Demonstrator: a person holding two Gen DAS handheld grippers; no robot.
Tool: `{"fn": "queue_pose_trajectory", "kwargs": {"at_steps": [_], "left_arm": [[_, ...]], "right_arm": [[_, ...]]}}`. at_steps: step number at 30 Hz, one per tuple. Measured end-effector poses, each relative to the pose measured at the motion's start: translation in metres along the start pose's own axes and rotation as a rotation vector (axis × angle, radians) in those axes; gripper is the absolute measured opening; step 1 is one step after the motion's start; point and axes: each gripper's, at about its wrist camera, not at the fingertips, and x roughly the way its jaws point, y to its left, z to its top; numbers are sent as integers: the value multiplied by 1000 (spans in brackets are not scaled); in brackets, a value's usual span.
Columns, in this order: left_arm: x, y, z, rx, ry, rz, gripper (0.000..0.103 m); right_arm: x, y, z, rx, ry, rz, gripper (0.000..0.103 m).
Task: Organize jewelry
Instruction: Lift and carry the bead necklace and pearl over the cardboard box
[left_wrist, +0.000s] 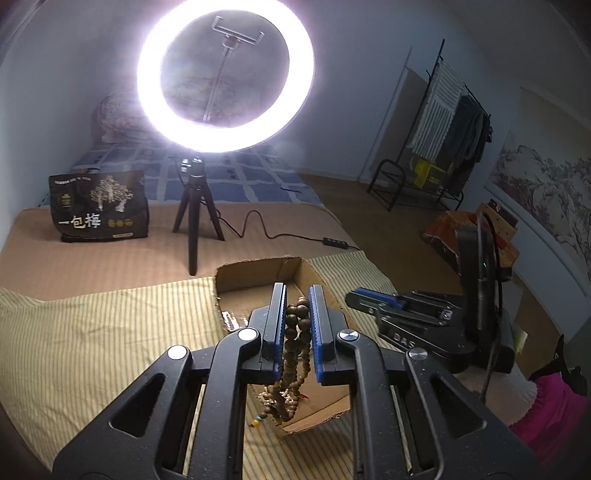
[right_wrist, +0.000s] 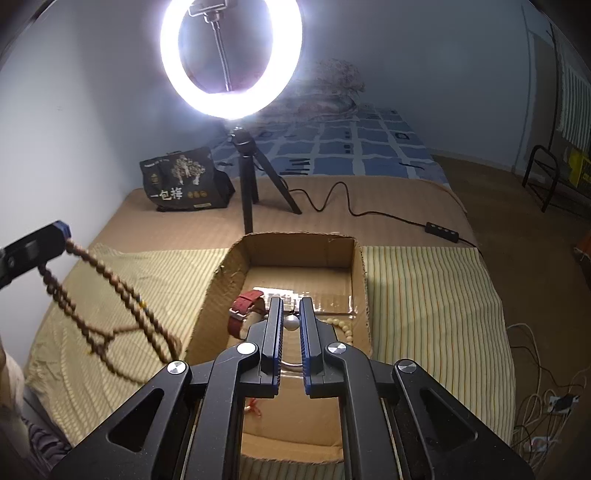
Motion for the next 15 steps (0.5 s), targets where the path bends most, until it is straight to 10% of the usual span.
{"fn": "queue_pose_trajectory", "kwargs": {"at_steps": [15], "left_arm": [[45, -13, -14, 39, 88, 14, 11]], "right_arm": [[30, -9, 6, 19, 47, 12, 7]]}}
